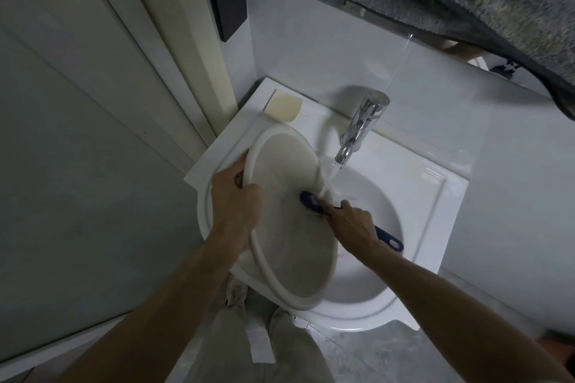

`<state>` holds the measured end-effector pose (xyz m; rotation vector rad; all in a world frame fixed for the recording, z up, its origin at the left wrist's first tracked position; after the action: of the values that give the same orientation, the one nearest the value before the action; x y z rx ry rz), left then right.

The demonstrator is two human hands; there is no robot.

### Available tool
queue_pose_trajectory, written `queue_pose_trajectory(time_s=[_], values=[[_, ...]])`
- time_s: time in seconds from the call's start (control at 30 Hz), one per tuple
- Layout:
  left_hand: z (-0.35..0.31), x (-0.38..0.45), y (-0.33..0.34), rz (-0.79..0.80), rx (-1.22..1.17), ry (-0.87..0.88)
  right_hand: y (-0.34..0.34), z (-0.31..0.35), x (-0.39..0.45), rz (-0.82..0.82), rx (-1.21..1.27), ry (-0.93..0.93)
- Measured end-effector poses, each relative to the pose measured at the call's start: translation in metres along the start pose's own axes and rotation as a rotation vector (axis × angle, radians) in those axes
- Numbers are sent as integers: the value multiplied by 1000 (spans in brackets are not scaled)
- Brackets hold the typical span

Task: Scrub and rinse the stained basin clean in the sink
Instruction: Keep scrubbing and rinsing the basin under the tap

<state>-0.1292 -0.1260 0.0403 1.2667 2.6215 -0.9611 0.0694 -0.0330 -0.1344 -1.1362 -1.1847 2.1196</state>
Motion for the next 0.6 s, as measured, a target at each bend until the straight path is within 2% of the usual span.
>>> queue_pose_trajectory(time_s=[0.03, 0.13, 0.23, 0.27, 0.37, 0.4, 0.47, 0.5, 0.6], values=[[1, 3, -2, -9, 5, -36, 2, 3, 1, 28, 24, -43], [6, 14, -7, -21, 29, -78, 11, 16, -10, 257, 11, -211], [8, 17, -6, 0, 46, -89, 0, 4, 1, 60, -50, -131], [8, 18, -5, 9, 45, -99, 0, 4, 3, 44, -34, -107], [8, 23, -6, 29, 26, -140, 7, 16, -4, 220, -25, -202], [9, 25, -6, 34, 29, -148, 6, 14, -3, 191, -44, -213], [10, 28, -5, 38, 34, -161, 0, 4, 4, 61, -48, -118], [11, 29, -4, 30, 31, -175, 1, 3, 6, 66, -35, -99], [13, 34, -6, 7, 24, -229, 12, 18, -4, 290, -12, -191]])
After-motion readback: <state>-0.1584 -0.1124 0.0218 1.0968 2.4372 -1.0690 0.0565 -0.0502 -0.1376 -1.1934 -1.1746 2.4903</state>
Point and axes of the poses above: each hand's wrist, its own x-axis towards the middle knuckle, its own y-axis out of the palm, z = x × y, the point moved 4 cm from there along x, towards the middle knuckle, and after that the axes turned 14 degrees about x, right-handed, at the moved point
